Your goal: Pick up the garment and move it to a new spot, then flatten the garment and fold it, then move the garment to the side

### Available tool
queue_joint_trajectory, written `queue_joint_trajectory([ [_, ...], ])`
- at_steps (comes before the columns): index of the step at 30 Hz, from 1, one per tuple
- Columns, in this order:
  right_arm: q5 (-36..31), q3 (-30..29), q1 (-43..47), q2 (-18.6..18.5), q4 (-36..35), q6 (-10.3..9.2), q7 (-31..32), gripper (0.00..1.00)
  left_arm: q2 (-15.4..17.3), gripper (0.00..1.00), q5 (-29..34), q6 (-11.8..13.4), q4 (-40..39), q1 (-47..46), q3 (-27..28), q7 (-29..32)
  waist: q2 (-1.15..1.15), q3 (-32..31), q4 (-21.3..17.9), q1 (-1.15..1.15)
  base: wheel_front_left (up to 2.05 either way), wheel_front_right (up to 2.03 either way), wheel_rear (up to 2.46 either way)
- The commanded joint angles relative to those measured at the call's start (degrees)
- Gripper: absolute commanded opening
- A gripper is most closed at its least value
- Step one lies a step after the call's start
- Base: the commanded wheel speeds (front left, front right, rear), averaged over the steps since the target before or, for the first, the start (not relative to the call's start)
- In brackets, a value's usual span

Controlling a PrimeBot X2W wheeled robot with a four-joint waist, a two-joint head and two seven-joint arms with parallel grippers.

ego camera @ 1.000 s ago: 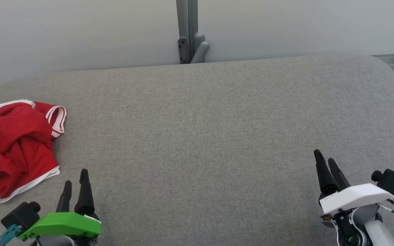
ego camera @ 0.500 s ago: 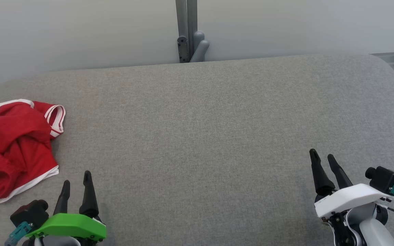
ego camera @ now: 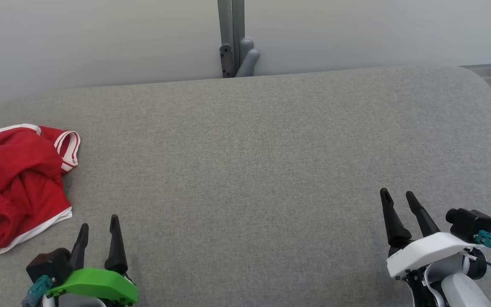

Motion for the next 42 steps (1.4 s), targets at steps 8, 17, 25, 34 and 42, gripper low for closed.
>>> queue_joint_trajectory([
  [8,-4.8,0.6,-0.8,-0.5,0.4,0.03,-1.4,1.00,0.8,1.00,5.0,1.2,0.7,0.6,-0.2,-1.4,0.00,-0.1,-0.1,0.00,0.00,0.00,0.00],
  [17,-9.3,1.2,-0.9,-0.7,1.0,0.03,-2.6,1.00,1.0,1.00,9.6,1.5,0.9,0.8,-0.5,-2.6,0.00,-0.2,-0.3,0.00,0.00,0.00,0.00],
  [25,-12.8,1.3,-0.7,-0.6,0.6,0.03,-3.5,1.00,0.9,1.00,12.8,1.6,1.2,1.0,0.0,-3.4,0.00,-0.1,-0.4,0.00,0.00,0.00,0.00],
  [34,-14.3,1.9,-0.8,-0.9,1.1,0.03,-4.5,1.00,0.6,1.00,16.3,1.6,1.4,1.3,0.6,-4.4,0.00,0.0,-0.5,0.00,0.00,0.00,0.00],
  [42,-18.1,2.4,-0.7,-1.0,1.2,0.03,-5.4,1.00,0.3,1.00,19.7,1.3,2.2,1.4,1.3,-5.3,0.00,0.1,-0.7,0.00,0.00,0.00,0.00],
])
